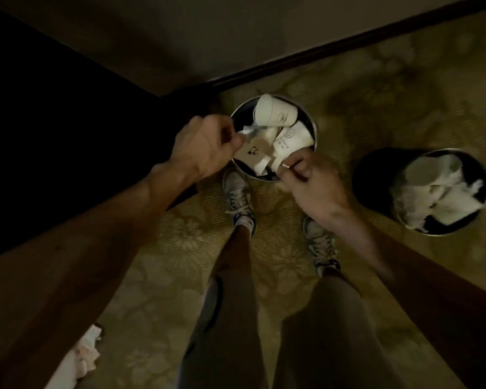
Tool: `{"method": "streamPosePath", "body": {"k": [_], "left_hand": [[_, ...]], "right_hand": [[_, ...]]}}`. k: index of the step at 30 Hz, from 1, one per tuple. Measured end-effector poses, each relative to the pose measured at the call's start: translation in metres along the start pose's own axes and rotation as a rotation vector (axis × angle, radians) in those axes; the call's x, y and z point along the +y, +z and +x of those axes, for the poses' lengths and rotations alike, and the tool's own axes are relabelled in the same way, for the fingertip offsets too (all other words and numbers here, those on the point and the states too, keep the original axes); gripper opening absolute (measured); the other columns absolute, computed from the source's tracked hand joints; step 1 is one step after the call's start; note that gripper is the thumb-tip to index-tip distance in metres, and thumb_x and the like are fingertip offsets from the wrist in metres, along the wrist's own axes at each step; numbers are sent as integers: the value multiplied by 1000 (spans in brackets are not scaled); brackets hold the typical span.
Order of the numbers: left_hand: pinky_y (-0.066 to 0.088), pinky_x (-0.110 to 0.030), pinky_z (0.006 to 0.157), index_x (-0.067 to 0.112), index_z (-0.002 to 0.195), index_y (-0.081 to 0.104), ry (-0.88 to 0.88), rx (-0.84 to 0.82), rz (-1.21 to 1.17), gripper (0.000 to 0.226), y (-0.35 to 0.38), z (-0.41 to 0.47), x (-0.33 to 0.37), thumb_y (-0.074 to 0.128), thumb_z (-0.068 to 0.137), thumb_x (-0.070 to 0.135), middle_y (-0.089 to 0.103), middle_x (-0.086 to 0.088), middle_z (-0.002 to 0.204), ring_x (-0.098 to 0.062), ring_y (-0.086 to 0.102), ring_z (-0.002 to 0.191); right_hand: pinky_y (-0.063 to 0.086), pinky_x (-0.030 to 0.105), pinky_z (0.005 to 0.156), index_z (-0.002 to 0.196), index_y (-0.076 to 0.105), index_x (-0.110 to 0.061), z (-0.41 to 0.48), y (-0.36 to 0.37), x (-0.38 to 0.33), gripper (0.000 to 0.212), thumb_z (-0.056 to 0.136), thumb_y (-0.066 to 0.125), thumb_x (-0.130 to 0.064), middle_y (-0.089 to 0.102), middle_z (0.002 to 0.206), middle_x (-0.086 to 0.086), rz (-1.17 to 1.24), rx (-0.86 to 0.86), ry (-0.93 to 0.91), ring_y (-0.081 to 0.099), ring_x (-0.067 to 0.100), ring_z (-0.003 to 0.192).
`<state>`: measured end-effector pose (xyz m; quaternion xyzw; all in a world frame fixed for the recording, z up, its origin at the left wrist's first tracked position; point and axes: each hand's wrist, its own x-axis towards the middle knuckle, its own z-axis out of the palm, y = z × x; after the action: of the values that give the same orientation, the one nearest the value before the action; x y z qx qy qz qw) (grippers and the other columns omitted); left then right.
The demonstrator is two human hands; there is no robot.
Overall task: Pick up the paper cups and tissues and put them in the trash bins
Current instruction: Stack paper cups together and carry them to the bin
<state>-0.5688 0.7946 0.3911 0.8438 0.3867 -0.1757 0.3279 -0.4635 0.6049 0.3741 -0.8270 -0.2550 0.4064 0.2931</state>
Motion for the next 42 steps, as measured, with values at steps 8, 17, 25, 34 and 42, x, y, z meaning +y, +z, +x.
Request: {"method": "streamPosePath", "body": {"k": [8,17,25,34,42], "left_hand": [[50,-34,70,32,91,51,335,-71,447,8,-173,-226,167,51,92,40,63,1,94,-23,62,85],[33,-27,50,31,80,38,87,321,542,19,-257,-514,207,37,93,45,44,9,62,-10,44,53],[34,-27,42,28,74,47,-365,668,458,25,-184,-754,145,30,84,45,60,4,61,-20,59,51],[48,-35,54,25,82,58,-1111,1011,-133,35,44,-988,108,36,92,50,64,5,72,-19,63,67],[37,-11,52,36,86,53,-1513,1127,-622,19,193,-1101,77,43,97,49,57,18,70,3,55,65]], "right_hand": [[39,24,56,87,57,-27,-158,-162,-132,17,82,69,-38,46,68,-10,-40,-117,-388,44,4,58],[43,20,59,97,51,-40,-326,-200,-267,26,80,52,-61,52,81,-13,-300,-403,-904,51,2,77],[40,13,64,111,52,-40,-478,-96,-351,32,86,48,-59,46,88,-21,-508,-745,-1407,49,-4,87],[36,11,63,91,40,-41,-701,110,-286,19,89,58,-46,41,79,-24,-743,-1263,-1620,47,-9,80],[44,19,71,100,52,-40,-857,244,-211,14,88,57,-46,55,85,-20,-1040,-1627,-1560,51,-2,78]]}}
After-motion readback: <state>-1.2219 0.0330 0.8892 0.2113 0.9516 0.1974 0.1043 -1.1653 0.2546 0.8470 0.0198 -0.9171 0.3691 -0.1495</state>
